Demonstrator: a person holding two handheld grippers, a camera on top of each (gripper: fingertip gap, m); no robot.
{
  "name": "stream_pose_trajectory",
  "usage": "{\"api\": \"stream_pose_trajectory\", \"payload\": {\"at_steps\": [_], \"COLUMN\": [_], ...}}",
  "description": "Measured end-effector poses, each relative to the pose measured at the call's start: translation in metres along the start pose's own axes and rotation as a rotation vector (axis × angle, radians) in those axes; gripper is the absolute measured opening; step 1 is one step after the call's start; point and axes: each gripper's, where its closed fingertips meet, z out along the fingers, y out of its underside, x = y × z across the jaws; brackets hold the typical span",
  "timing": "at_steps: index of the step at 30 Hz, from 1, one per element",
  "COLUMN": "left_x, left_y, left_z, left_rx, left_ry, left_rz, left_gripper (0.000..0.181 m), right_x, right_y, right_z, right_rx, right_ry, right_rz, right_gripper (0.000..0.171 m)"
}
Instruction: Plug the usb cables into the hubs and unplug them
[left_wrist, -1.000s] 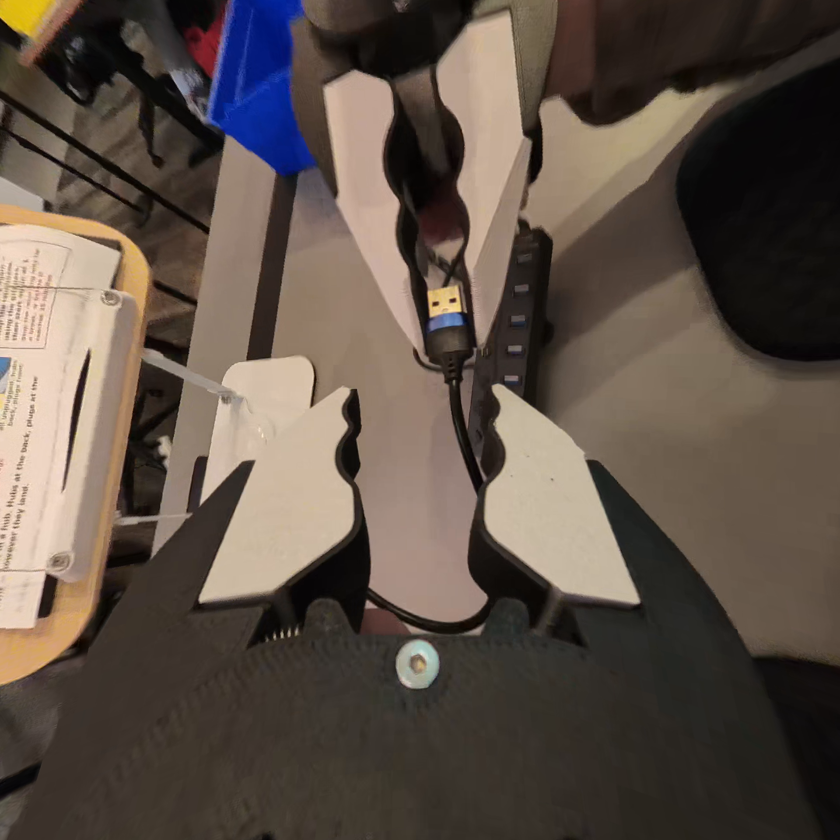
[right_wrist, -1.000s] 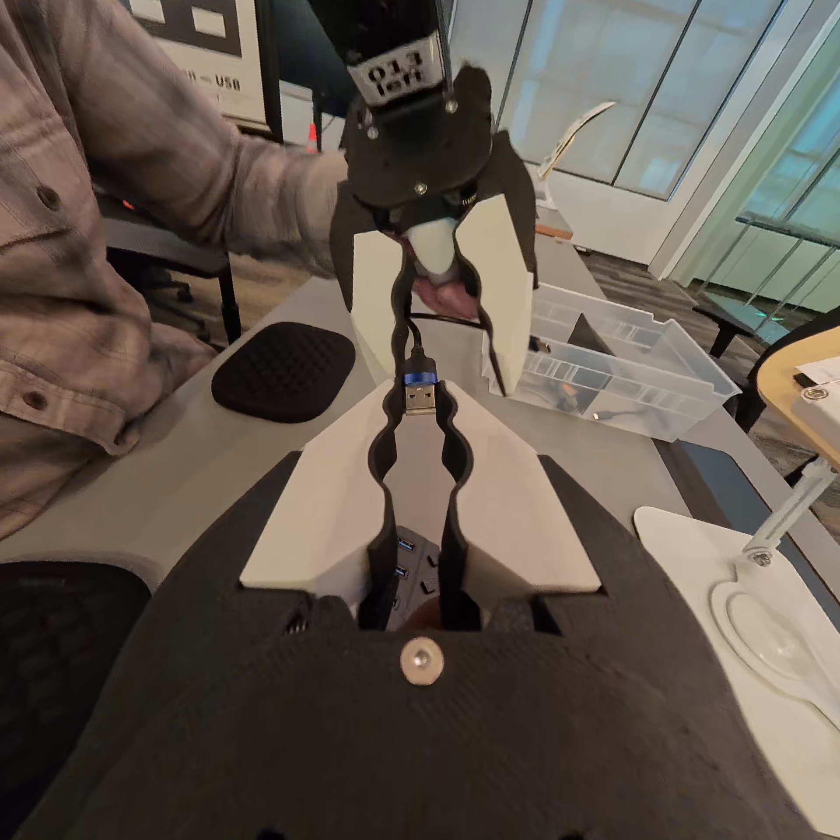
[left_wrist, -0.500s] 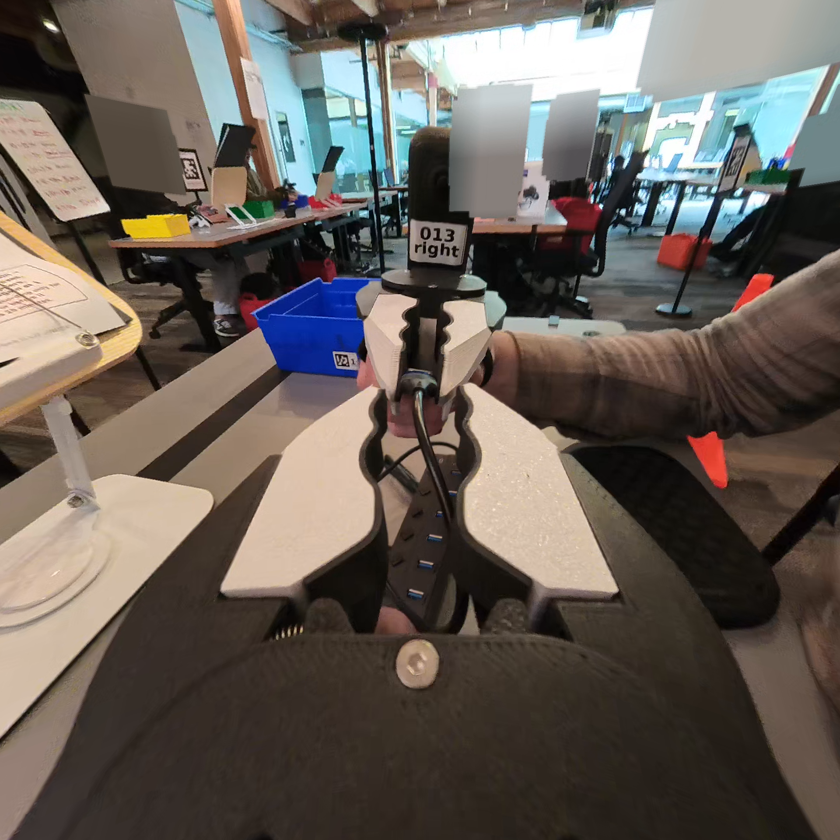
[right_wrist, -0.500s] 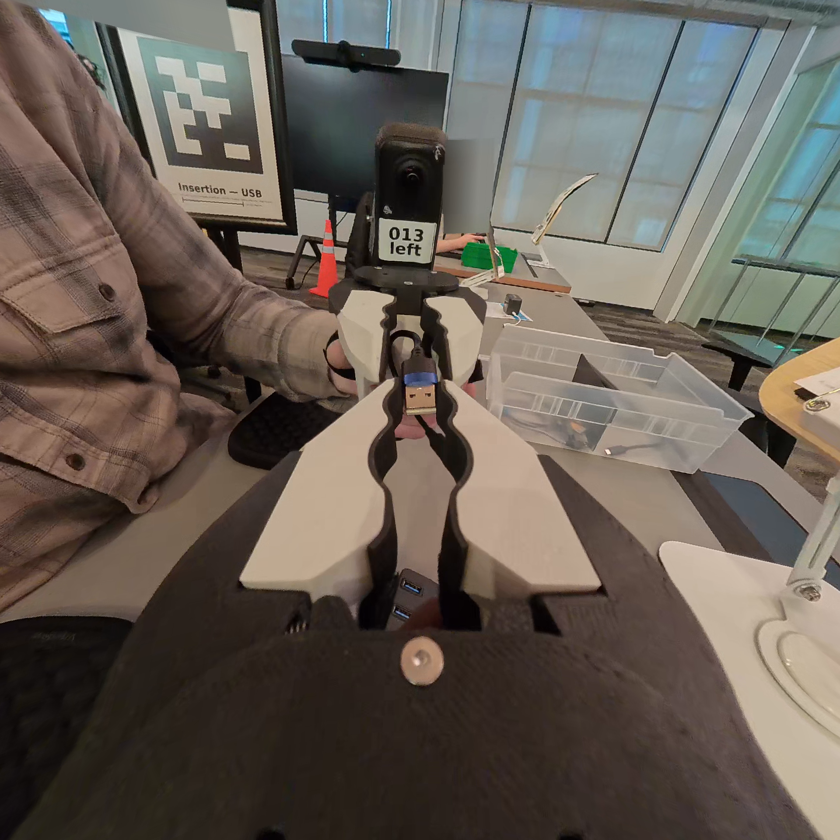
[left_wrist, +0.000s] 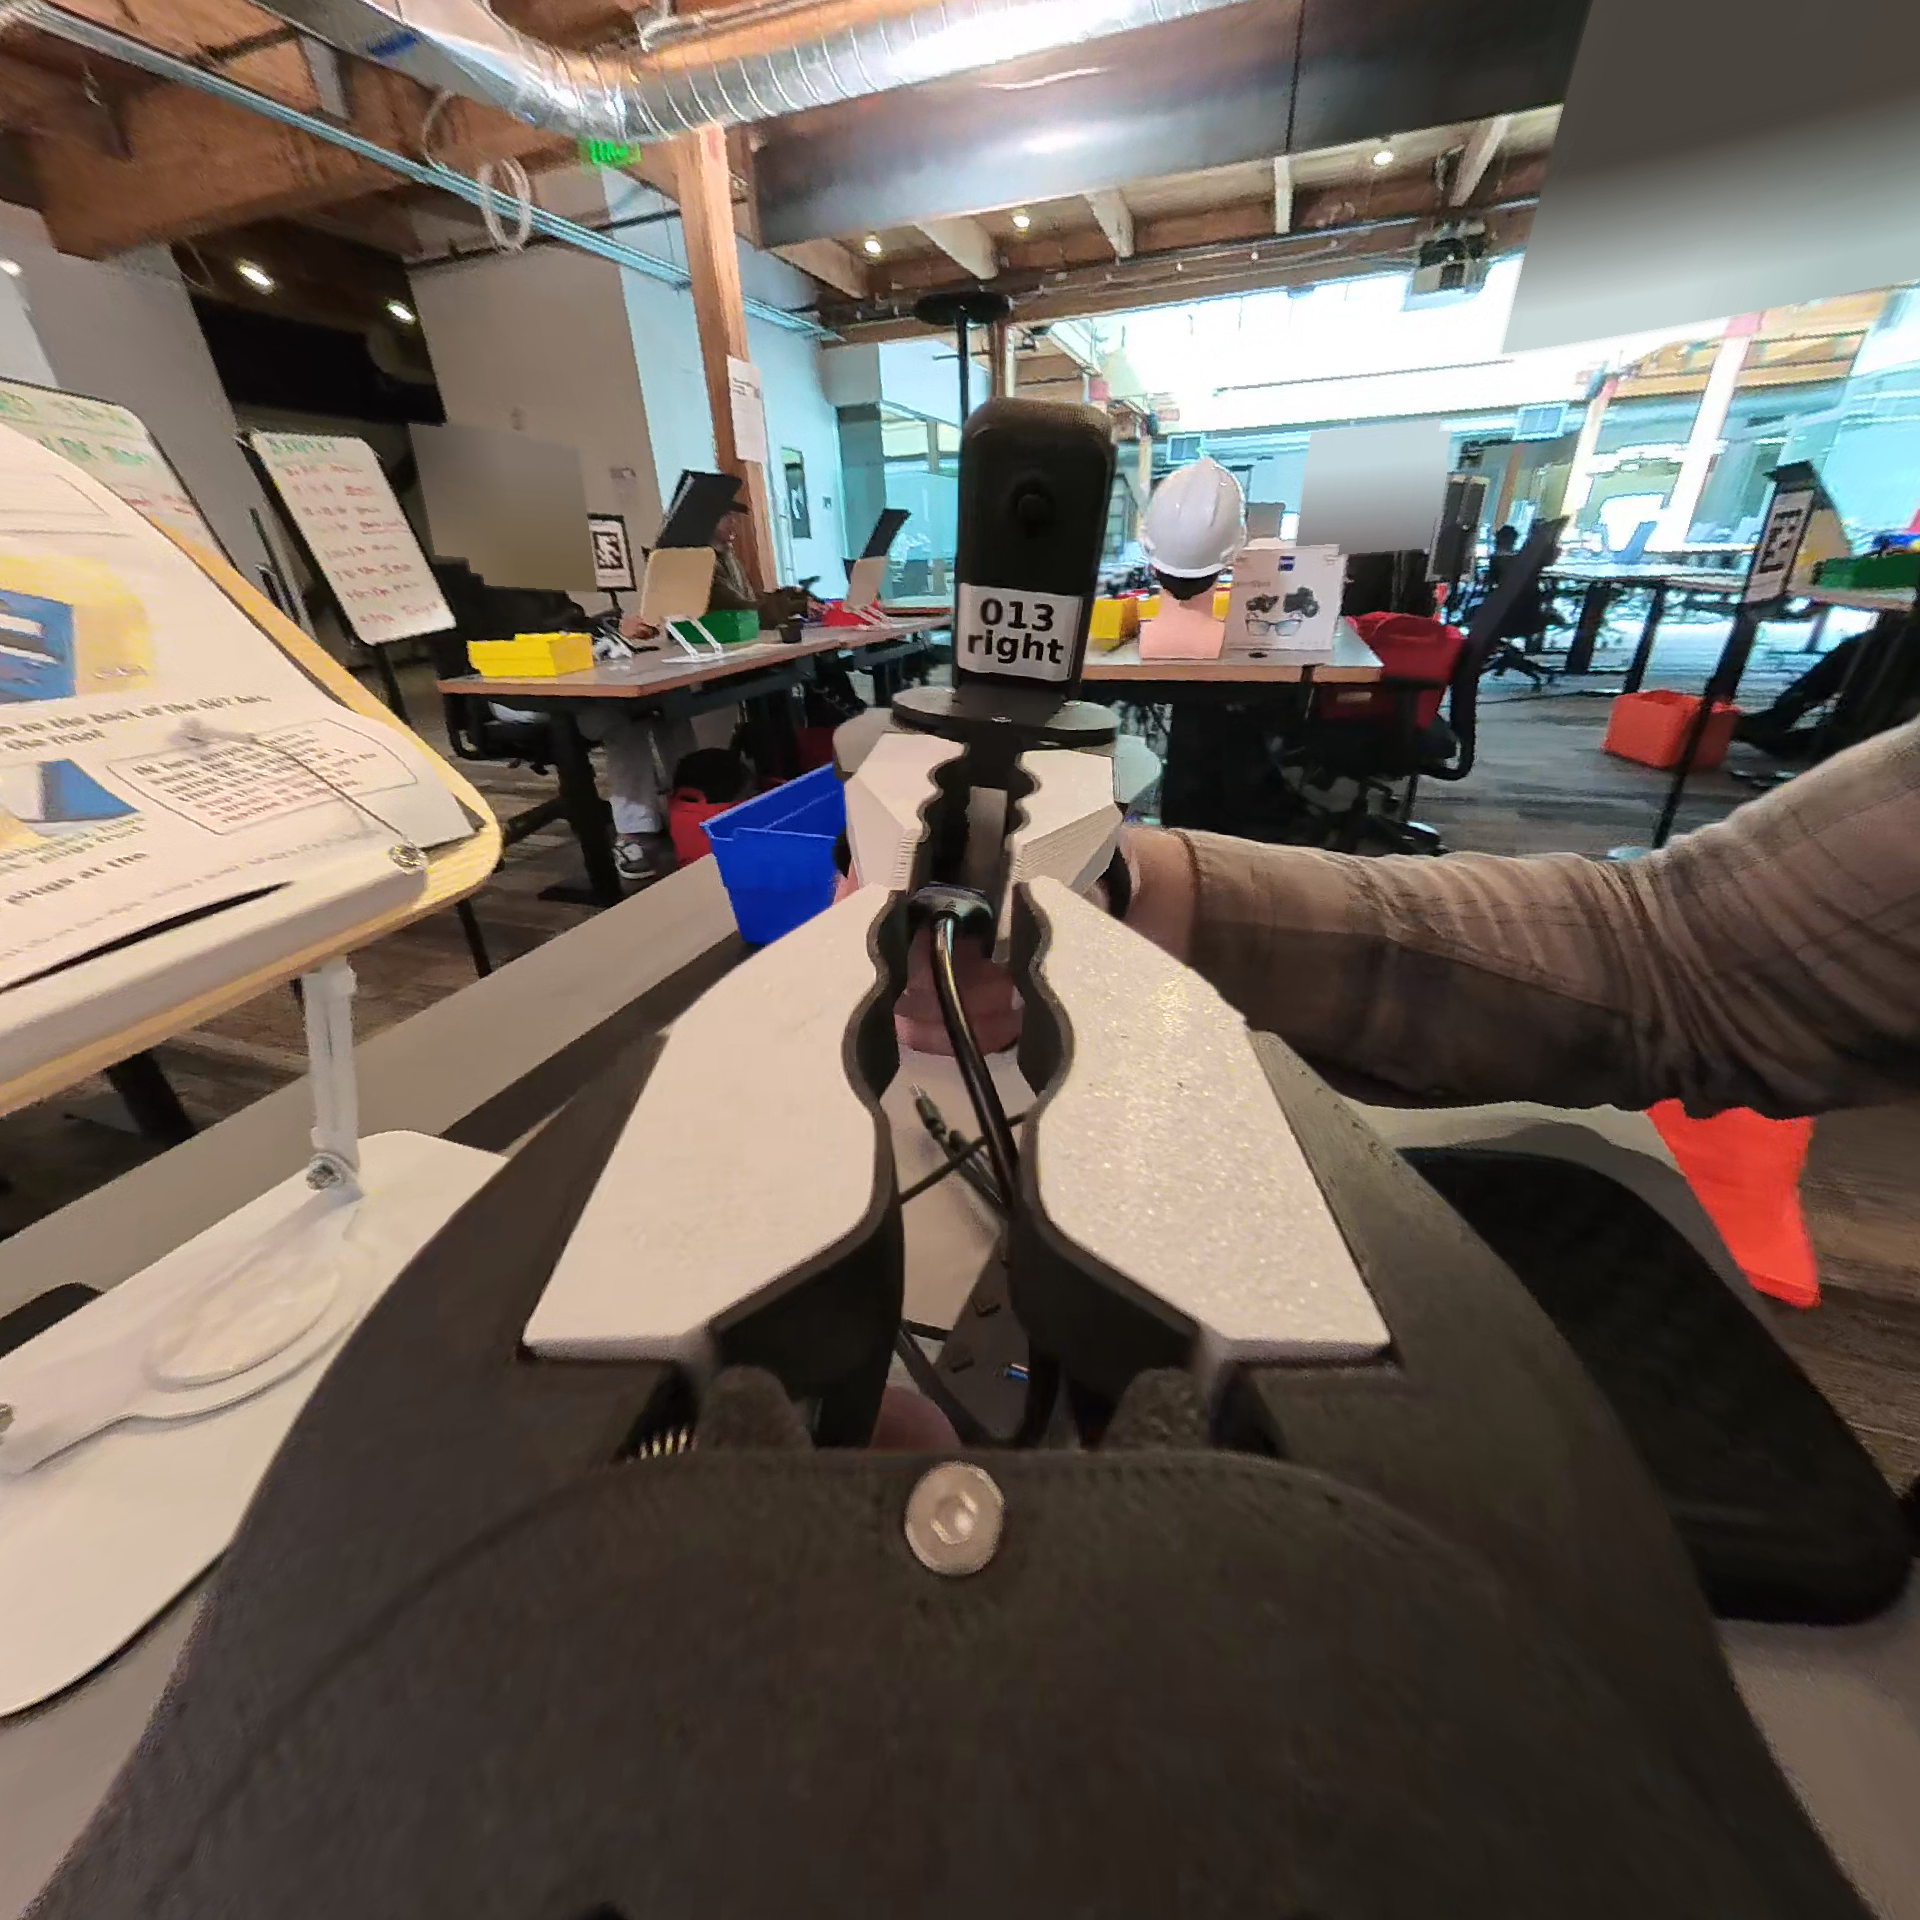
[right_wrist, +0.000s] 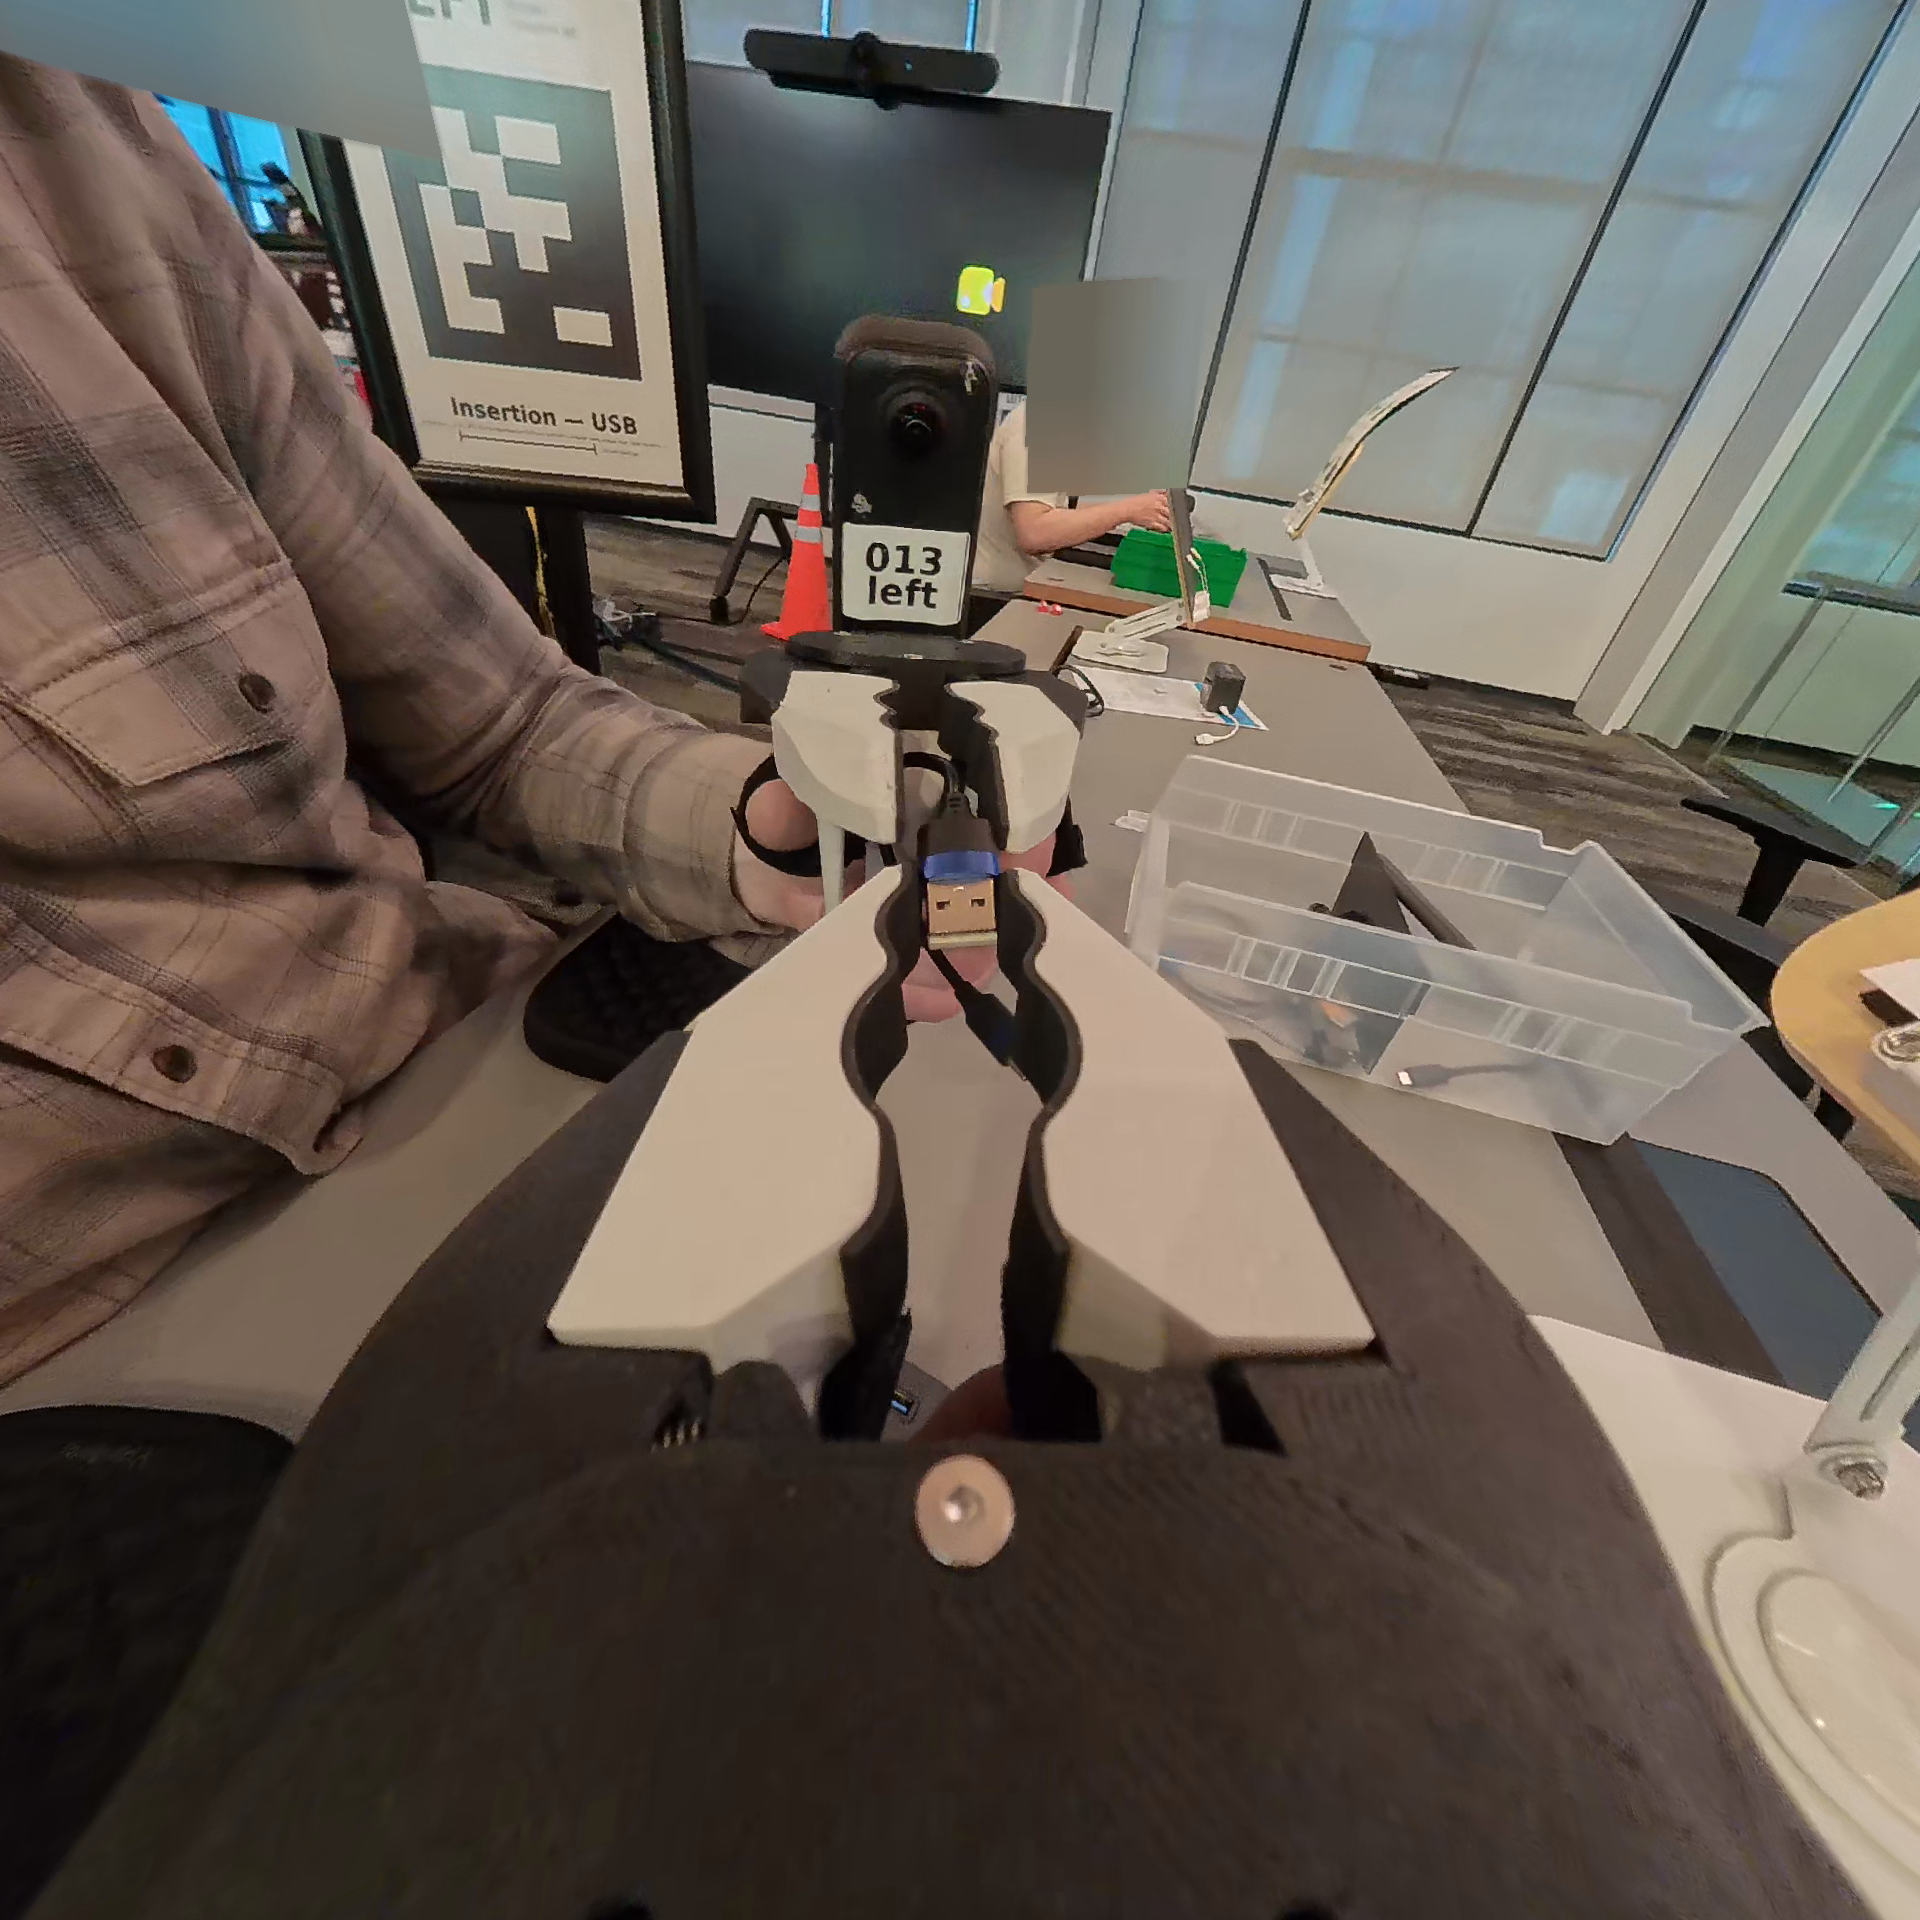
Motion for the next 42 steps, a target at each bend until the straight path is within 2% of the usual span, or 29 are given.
{"api": "stream_pose_trajectory", "payload": {"at_steps": [15, 25, 29, 42], "left_x": [-0.011, -0.016, -0.014, -0.014], "left_y": [-0.012, -0.01, -0.011, -0.012], "left_z": [-0.006, -0.01, -0.01, -0.012], "left_rx": [0.058, 0.032, 0.028, 0.033], "left_ry": [-0.093, -0.112, -0.106, -0.099], "left_rz": [0.017, 0.031, 0.047, 0.033], "left_gripper": [0.003, 0.017, 0.012, 0.022], "right_x": [0.006, 0.006, 0.008, 0.011], "right_y": [-0.003, -0.004, -0.005, -0.01], "right_z": [0.006, 0.008, 0.009, 0.006], "right_rx": [-0.003, -0.01, -0.01, -0.007], "right_ry": [-0.021, -0.027, -0.023, -0.017], "right_rz": [-0.001, -0.008, -0.013, -0.023], "right_gripper": [0.013, 0.012, 0.012, 0.012]}}
